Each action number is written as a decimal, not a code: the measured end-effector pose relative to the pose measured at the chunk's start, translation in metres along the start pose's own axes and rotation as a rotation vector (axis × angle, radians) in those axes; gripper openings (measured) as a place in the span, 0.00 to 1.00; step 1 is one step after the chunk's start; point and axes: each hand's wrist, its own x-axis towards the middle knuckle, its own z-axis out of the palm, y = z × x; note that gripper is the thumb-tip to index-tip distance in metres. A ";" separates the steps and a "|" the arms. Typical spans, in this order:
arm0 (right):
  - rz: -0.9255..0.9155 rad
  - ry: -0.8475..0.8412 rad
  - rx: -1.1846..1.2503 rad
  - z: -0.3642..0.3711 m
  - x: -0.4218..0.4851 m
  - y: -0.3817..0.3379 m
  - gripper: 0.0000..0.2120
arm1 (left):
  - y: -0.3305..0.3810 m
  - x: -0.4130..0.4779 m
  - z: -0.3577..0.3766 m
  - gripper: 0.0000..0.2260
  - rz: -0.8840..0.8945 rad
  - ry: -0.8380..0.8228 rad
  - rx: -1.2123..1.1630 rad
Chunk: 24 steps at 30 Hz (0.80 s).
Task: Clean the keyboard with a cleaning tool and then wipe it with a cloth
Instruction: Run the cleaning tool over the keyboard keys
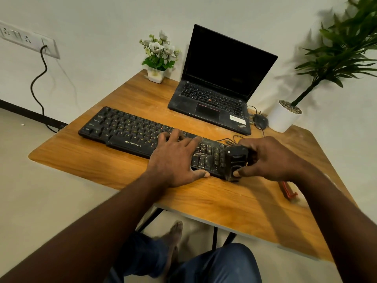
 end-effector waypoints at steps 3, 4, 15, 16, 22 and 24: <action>0.021 0.202 0.058 -0.006 0.024 0.002 0.18 | 0.000 -0.001 0.000 0.47 -0.001 -0.008 -0.003; 0.030 0.255 0.062 -0.005 0.035 0.004 0.18 | 0.000 -0.001 0.000 0.47 -0.002 -0.006 -0.003; -0.005 0.017 -0.009 0.004 0.039 0.004 0.16 | 0.001 -0.001 0.000 0.46 -0.005 0.006 -0.005; -0.010 0.041 -0.024 0.004 0.042 0.005 0.16 | 0.001 -0.001 0.000 0.46 -0.006 0.007 -0.006; 0.060 0.315 -0.078 0.008 0.065 0.013 0.18 | 0.001 -0.002 -0.001 0.46 -0.005 0.016 -0.010; 0.031 0.255 -0.065 0.011 0.058 0.010 0.17 | 0.002 -0.002 -0.002 0.46 -0.005 0.020 -0.024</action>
